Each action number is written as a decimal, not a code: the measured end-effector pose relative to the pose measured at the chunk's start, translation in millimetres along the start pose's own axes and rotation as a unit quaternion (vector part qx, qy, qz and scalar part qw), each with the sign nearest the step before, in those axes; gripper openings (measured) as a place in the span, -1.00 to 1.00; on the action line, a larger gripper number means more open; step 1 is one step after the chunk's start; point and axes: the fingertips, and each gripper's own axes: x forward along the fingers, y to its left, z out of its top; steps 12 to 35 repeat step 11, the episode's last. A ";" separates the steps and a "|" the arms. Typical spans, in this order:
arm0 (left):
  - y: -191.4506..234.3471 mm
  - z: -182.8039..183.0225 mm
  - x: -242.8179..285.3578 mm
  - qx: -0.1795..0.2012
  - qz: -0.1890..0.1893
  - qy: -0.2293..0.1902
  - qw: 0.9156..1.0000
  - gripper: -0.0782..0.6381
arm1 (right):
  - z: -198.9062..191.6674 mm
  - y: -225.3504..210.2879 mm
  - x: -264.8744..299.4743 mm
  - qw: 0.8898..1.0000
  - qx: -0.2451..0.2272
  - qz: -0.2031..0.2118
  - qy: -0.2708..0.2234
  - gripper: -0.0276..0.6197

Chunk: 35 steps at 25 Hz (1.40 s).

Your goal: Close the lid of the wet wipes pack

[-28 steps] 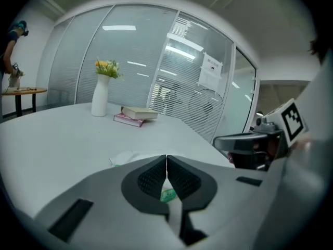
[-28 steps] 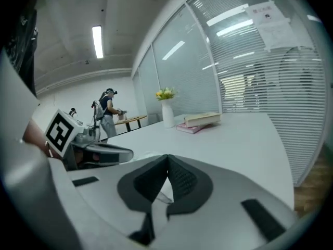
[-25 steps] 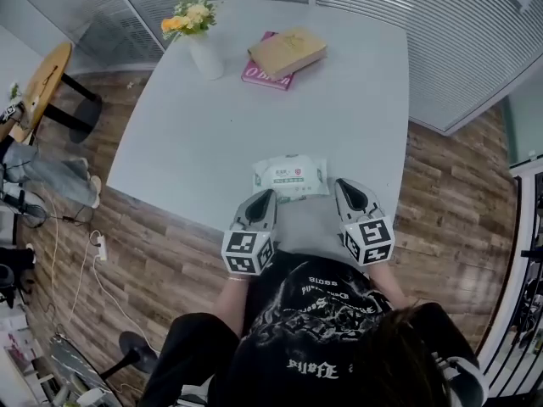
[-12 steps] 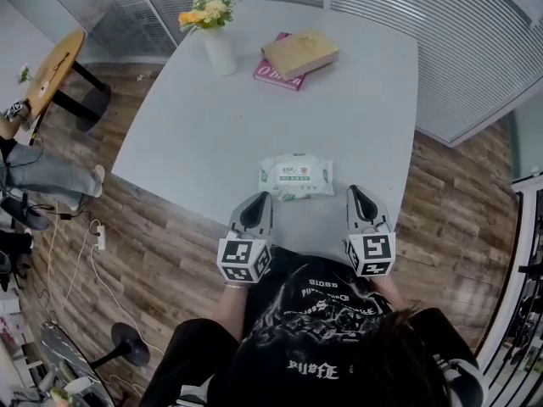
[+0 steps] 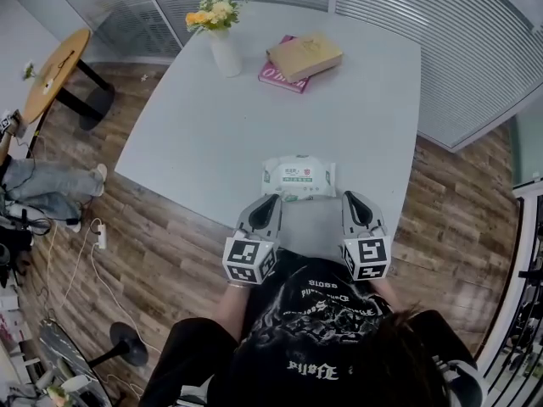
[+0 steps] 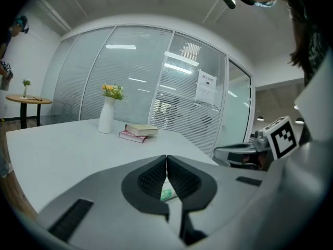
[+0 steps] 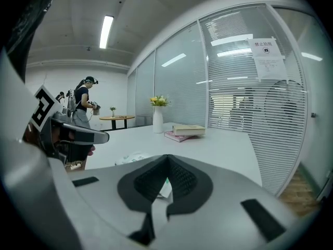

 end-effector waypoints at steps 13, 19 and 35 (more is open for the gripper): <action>5.1 1.0 0.3 -0.048 0.004 -0.007 0.999 -0.76 | -2.7 -1.1 -0.1 1.000 -0.008 -0.004 0.008 -0.92; 5.1 1.0 0.3 -0.048 0.004 -0.007 0.999 -0.76 | -2.7 -1.1 -0.1 1.000 -0.008 -0.004 0.008 -0.92; 5.1 1.0 0.3 -0.048 0.004 -0.007 0.999 -0.76 | -2.7 -1.1 -0.1 1.000 -0.008 -0.004 0.008 -0.92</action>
